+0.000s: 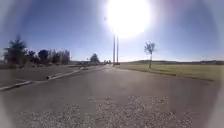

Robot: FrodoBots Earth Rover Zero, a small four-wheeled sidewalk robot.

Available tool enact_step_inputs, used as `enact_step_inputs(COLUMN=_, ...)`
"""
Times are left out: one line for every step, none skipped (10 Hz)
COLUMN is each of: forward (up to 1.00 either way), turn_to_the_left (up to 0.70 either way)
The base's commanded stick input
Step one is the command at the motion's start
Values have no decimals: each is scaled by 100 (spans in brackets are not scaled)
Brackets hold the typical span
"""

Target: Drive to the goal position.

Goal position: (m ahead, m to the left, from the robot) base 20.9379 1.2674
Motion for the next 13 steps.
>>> enact_step_inputs(forward=100, turn_to_the_left=0)
enact_step_inputs(forward=100, turn_to_the_left=0)
enact_step_inputs(forward=100, turn_to_the_left=0)
enact_step_inputs(forward=100, turn_to_the_left=0)
enact_step_inputs(forward=100, turn_to_the_left=0)
enact_step_inputs(forward=100, turn_to_the_left=0)
enact_step_inputs(forward=100, turn_to_the_left=0)
enact_step_inputs(forward=100, turn_to_the_left=0)
enact_step_inputs(forward=100, turn_to_the_left=0)
enact_step_inputs(forward=100, turn_to_the_left=0)
enact_step_inputs(forward=100, turn_to_the_left=0)
enact_step_inputs(forward=100, turn_to_the_left=0)
enact_step_inputs(forward=100, turn_to_the_left=0)
